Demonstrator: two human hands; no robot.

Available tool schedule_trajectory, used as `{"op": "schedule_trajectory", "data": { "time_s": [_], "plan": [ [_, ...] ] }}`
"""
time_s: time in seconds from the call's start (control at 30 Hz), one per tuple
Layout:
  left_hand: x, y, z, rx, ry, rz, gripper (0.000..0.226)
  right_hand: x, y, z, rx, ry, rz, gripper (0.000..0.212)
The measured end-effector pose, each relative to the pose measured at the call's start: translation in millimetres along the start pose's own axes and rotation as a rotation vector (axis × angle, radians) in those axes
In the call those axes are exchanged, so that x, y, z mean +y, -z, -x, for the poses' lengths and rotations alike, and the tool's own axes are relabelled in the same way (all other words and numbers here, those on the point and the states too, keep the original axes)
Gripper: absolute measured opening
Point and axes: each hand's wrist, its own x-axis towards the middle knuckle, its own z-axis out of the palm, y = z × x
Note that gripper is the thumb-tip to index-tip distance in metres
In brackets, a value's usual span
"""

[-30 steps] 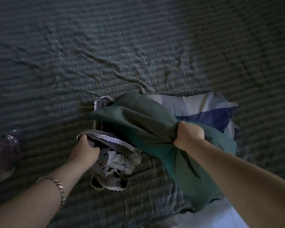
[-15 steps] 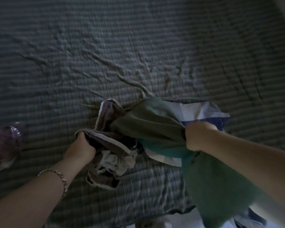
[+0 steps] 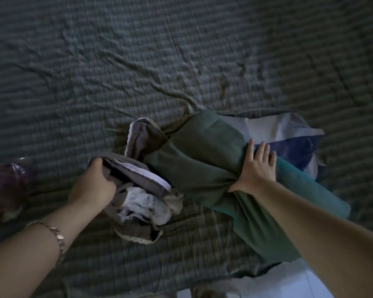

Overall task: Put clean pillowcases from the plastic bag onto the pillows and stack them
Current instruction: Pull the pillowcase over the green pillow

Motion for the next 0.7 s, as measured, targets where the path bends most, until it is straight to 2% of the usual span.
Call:
{"op": "schedule_trajectory", "data": {
  "time_s": [0.1, 0.17, 0.27, 0.37, 0.47, 0.53, 0.67, 0.7],
  "plan": [
    [-4.1, 25.0, -3.5, 0.18, 0.059, -0.008, 0.037, 2.5, 12.1, -22.8, -0.079, -0.001, -0.01, 0.147],
    [-4.5, 42.5, -3.6, 0.237, 0.062, -0.041, 0.042, 1.3, 15.2, -20.2, -0.093, 0.023, -0.036, 0.129],
    [2.4, 54.5, 1.3, 0.173, -0.01, -0.194, 0.046, 0.0, 16.6, 3.5, -0.068, 0.09, -0.049, 0.072],
    [6.8, 59.1, -2.0, 0.147, -0.1, -0.379, 0.06, 9.4, 30.5, 41.4, -0.096, 0.133, -0.243, 0.021],
    [-1.6, 66.3, -10.6, 0.128, -0.124, -0.556, 0.073, 23.1, 60.7, 89.1, -0.108, 0.282, -0.28, 0.031],
    [-5.3, 69.7, -13.4, 0.064, -0.185, -0.593, 0.076, 30.2, 82.2, 118.6, -0.077, 0.394, -0.27, 0.034],
    [-5.2, 74.8, -6.0, -0.09, -0.379, -0.549, 0.063, 16.2, 107.7, 160.3, -0.014, 0.621, -0.234, 0.017],
    [-3.5, 75.5, -3.6, -0.112, -0.413, -0.538, 0.061, 8.9, 110.0, 166.2, 0.001, 0.706, -0.191, 0.02]
  ]
}}
